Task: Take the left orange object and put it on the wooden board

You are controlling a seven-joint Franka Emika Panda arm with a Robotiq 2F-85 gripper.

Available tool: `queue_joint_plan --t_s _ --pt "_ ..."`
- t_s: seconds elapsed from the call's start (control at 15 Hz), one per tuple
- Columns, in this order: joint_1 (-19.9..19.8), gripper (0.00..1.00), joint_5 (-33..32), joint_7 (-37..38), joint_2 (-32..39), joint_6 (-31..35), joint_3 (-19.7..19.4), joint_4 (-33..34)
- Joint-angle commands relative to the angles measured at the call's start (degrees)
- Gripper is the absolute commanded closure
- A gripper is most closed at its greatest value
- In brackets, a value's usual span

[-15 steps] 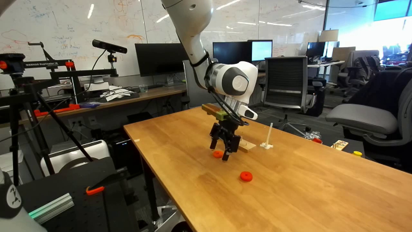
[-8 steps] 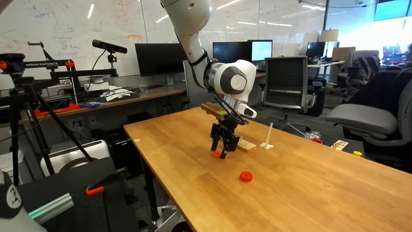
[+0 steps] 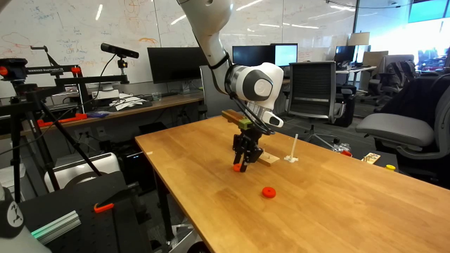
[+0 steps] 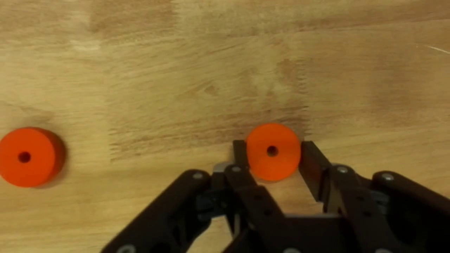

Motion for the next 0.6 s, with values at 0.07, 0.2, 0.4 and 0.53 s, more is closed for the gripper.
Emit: queue_joint_plan --t_s 0.07,0.2,0.4,0.53 --pt "-0.58 0.83 2.60 -0.64 -3.55 -1.01 0.72 -1.22" --pt "-0.30 0.83 3.47 -0.05 -5.06 -0.62 0.88 -1.56" --pt "0.23 0.83 4.88 1.46 -6.50 -0.40 1.08 -0.64" --pt "0.74 0.83 5.62 3.32 -6.57 -1.16 0.89 1.42"
